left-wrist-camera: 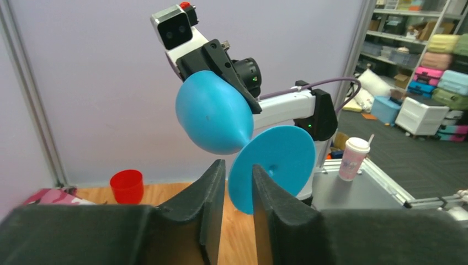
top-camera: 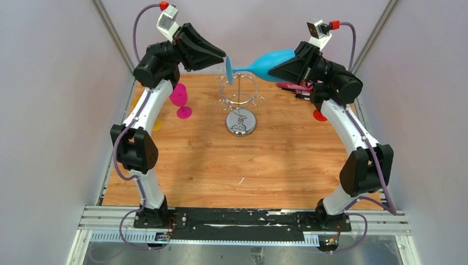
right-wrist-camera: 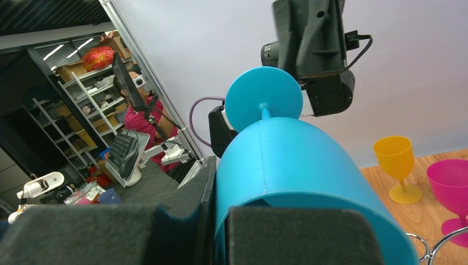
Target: Take the wine glass off the wine glass rack
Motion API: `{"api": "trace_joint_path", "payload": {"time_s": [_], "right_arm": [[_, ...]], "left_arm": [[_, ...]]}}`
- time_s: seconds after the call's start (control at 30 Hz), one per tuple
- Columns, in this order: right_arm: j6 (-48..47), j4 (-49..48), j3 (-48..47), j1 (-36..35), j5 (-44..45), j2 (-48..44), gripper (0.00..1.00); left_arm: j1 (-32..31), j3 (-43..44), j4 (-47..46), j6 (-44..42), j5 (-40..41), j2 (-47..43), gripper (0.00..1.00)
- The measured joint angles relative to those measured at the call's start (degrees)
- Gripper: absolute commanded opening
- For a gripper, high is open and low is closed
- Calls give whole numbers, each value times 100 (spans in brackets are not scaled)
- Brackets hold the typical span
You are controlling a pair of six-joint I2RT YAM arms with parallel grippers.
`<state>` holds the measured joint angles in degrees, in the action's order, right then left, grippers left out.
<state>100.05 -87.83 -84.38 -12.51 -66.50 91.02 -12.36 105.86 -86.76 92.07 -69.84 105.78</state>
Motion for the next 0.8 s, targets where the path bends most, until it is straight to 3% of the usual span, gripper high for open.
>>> {"api": "trace_joint_path", "payload": {"time_s": [0.07,0.27,0.4,0.5,0.63,0.8], "right_arm": [[-17,11,42,0,-2,-15,0],[-289,184,267,0,-70,-260,0],[-925,817,529,11,-181,-704,0],[-1794,1812,671,31,-262,-1169,0],[-3611,4155,662,57,-195,-1982,0],[-5737,6776,341,57,280,-2881,0]], "left_arm": [[61,146,-4,107,31,118,0],[175,417,278,136,170,387,0],[184,46,1224,-605,317,149,0],[179,-356,2739,-1764,555,-284,0],[184,-544,4802,-3327,1119,-957,0],[109,216,8046,-5193,2675,-1523,0]]}}
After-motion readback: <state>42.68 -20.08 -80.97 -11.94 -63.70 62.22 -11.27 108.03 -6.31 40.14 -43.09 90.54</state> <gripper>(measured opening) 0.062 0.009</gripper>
